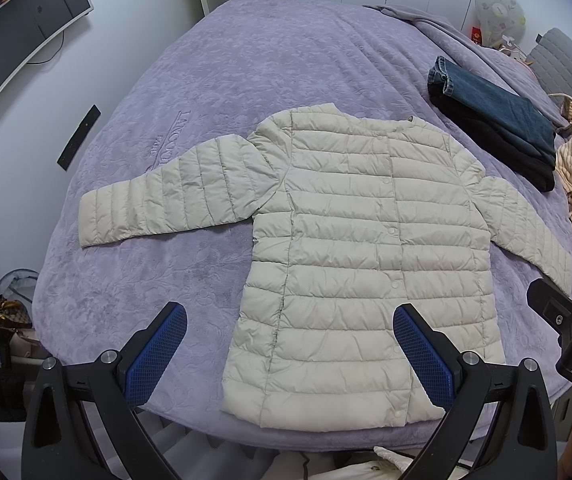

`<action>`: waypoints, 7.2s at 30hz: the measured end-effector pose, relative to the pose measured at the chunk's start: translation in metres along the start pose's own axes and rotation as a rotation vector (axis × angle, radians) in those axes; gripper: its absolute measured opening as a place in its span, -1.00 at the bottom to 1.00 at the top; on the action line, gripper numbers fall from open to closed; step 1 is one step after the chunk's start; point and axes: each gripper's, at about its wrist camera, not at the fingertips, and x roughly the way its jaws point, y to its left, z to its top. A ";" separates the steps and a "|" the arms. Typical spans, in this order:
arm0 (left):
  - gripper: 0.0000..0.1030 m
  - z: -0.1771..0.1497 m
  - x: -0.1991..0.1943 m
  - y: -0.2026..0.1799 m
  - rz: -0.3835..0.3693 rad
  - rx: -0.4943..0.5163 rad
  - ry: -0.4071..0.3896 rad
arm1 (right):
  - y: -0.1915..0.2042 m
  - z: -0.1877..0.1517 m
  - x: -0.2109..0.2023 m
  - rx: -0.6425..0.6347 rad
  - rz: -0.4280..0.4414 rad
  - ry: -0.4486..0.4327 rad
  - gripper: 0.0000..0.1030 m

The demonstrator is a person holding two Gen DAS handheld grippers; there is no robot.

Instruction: Fold large clothes

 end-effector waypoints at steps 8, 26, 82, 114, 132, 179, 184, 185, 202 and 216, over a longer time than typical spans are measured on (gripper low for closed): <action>1.00 0.000 0.001 0.000 -0.001 0.000 0.001 | 0.000 0.000 0.001 0.001 -0.001 0.001 1.00; 1.00 -0.003 0.008 0.002 -0.008 -0.005 0.007 | 0.001 -0.002 0.001 0.005 0.002 0.004 1.00; 1.00 -0.002 0.012 0.010 -0.021 -0.022 0.026 | 0.014 -0.007 0.014 -0.011 -0.003 0.033 1.00; 1.00 0.009 0.179 0.262 -0.114 -0.623 -0.063 | 0.172 0.044 0.168 -0.239 0.260 0.197 1.00; 1.00 0.007 0.294 0.317 -0.290 -0.846 -0.086 | 0.247 0.069 0.307 -0.241 0.383 0.208 -0.60; -0.79 0.122 0.238 -0.039 -0.322 0.187 -0.027 | -0.037 0.065 0.266 0.279 0.331 0.139 -0.59; -0.79 0.102 0.254 -0.079 -0.232 0.302 0.022 | -0.059 0.058 0.269 0.307 0.332 0.138 -0.59; -0.79 0.098 0.253 -0.083 -0.216 0.315 0.017 | -0.061 0.058 0.270 0.309 0.335 0.136 -0.59; 1.00 0.079 0.213 -0.069 -0.169 0.328 -0.081 | -0.059 0.060 0.262 0.239 0.342 0.142 -0.05; 1.00 0.063 0.216 0.083 0.062 0.006 -0.116 | 0.130 0.090 0.245 -0.487 0.149 -0.080 0.52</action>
